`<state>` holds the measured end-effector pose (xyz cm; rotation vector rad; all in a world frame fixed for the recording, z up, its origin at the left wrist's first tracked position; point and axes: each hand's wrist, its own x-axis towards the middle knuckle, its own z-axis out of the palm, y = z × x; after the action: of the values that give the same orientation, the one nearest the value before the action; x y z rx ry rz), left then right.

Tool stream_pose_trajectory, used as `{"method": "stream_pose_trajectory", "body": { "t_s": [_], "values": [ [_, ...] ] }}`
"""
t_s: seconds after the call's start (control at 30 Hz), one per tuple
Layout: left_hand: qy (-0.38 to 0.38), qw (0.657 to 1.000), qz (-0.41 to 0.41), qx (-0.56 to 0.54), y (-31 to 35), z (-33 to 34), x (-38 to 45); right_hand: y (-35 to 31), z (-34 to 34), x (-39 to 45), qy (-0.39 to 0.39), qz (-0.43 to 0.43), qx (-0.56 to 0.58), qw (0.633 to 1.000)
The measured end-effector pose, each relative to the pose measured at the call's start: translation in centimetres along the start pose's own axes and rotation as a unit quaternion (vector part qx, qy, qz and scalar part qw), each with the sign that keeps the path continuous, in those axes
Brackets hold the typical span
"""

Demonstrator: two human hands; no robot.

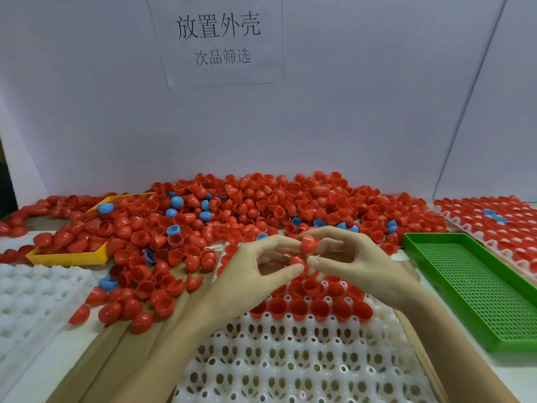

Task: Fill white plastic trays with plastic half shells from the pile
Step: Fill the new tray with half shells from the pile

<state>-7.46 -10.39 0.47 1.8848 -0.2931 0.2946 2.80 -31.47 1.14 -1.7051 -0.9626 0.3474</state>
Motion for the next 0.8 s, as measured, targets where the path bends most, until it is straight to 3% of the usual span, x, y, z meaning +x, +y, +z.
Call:
{"method": "stream_pose_trajectory", "body": {
  "t_s": [0.27, 0.5, 0.63, 0.8],
  "values": [
    [0.049, 0.999, 0.006, -0.016, -0.8, 0.6, -0.3, 0.1, -0.1, 0.1, 0.02, -0.01, -0.01, 1.0],
    [0.168, 0.979, 0.062, 0.098, -0.9, 0.4, -0.3, 0.2, -0.3, 0.0, 0.006, 0.006, -0.01, 1.0],
    [0.174, 0.967, 0.106, 0.151, -0.4, 0.6, -0.6, 0.4, -0.3, 0.1, 0.027, -0.012, -0.008, 1.0],
    [0.123, 0.951, 0.188, 0.215, 0.1, 1.7, -0.8, 0.4, -0.1, 0.0, 0.006, -0.009, -0.036, 0.999]
  ]
}}
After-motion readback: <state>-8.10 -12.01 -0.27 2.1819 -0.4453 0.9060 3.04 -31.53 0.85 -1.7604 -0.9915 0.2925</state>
